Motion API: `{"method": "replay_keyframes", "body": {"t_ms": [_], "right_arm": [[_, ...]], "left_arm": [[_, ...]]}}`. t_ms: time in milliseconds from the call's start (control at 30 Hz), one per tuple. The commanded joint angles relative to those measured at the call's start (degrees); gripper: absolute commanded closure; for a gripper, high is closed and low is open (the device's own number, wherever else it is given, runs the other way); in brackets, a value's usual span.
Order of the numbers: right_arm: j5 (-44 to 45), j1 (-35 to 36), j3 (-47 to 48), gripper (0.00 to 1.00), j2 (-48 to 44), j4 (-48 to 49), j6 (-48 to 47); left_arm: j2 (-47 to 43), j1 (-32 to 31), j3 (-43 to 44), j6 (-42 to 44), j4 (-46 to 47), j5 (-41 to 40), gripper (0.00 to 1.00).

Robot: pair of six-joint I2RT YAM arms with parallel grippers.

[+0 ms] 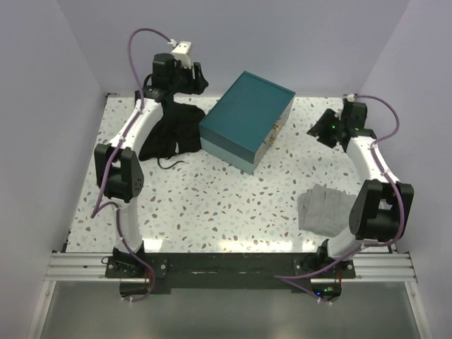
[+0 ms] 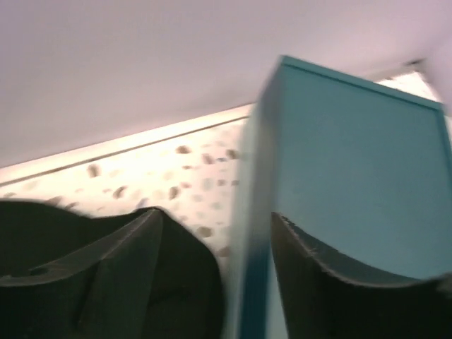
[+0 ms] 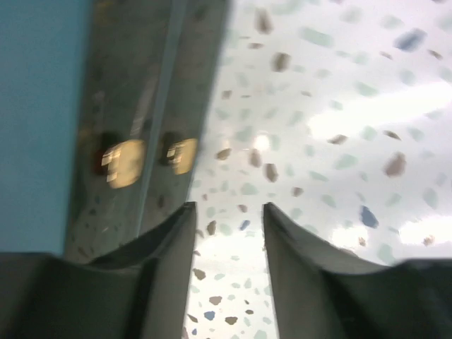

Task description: Sort the tools into containers

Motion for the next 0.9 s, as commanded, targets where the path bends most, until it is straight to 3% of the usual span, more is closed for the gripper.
{"method": "replay_keyframes", "body": {"t_ms": [0,133,267,567,867], "right_arm": [[-3.2,-6.7,-4.0,0.38,2.9,-0.9,10.7],[-3.0,-7.7,-3.9,0.27,4.4,-1.4,10.2],[-2.3,-7.7,-2.3,0.01,5.3,-0.8,8.1],[-0.7,-4.0,12.8,0.01,7.5,0.5,-6.8],[2.4,-0.1,23.2,0.01,8.1,2.7,-16.5]], "left_arm": [[-0.5,1.8,-1.7,-1.1,0.2,-9.7,0.18],[-1.1,2.7,-5.9,3.0,0.6,-10.7,0.0],[-3.4,3.4,-8.7,6.9,1.4,-12.7,0.0],[-11.9,5.0,-12.6,18.1,10.7,-19.6,0.0],[-13.1,5.0,-5.3,21.7,15.1,-21.7,0.0]]}}
